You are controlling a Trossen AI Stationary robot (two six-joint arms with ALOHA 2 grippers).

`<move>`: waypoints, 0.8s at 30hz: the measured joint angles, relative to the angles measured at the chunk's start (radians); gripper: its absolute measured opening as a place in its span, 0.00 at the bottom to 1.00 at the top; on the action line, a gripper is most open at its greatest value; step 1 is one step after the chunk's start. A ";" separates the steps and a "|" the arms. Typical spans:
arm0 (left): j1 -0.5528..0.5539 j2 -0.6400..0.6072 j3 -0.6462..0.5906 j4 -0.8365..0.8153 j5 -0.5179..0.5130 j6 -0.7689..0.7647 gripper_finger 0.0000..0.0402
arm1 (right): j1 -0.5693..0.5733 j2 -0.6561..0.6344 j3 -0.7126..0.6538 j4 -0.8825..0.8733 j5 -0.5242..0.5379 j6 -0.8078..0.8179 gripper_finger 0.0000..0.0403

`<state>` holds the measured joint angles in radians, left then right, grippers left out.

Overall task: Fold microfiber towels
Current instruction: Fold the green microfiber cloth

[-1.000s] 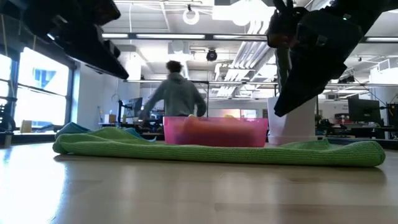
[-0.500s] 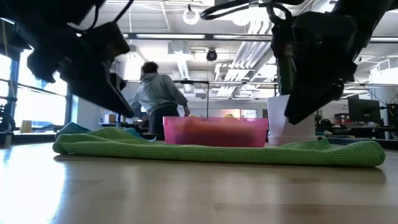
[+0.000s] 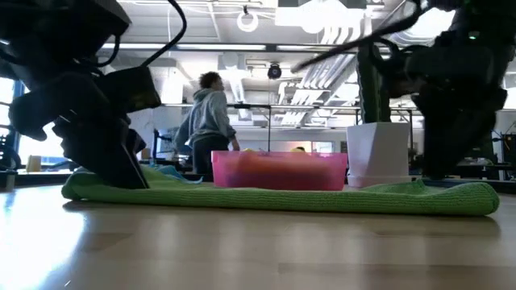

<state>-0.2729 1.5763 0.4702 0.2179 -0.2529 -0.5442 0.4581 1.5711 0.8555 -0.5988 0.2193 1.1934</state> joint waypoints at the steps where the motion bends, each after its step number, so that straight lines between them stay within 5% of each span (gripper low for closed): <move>1: -0.013 0.011 0.001 0.008 -0.023 -0.017 0.18 | 0.006 0.000 0.000 -0.021 0.000 0.018 0.39; 6: -0.066 0.060 0.001 0.087 -0.102 -0.125 0.18 | 0.027 0.000 0.000 -0.045 0.000 0.041 0.39; 13: -0.121 0.116 0.036 0.192 -0.071 -0.186 0.18 | 0.028 0.000 0.000 -0.101 -0.040 0.038 0.40; 24: -0.099 0.050 0.107 0.092 -0.045 0.128 0.18 | 0.025 0.000 0.000 0.010 -0.046 0.055 0.56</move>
<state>-0.3718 1.6265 0.5771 0.3096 -0.2977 -0.4164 0.4828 1.5711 0.8555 -0.5888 0.1730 1.2485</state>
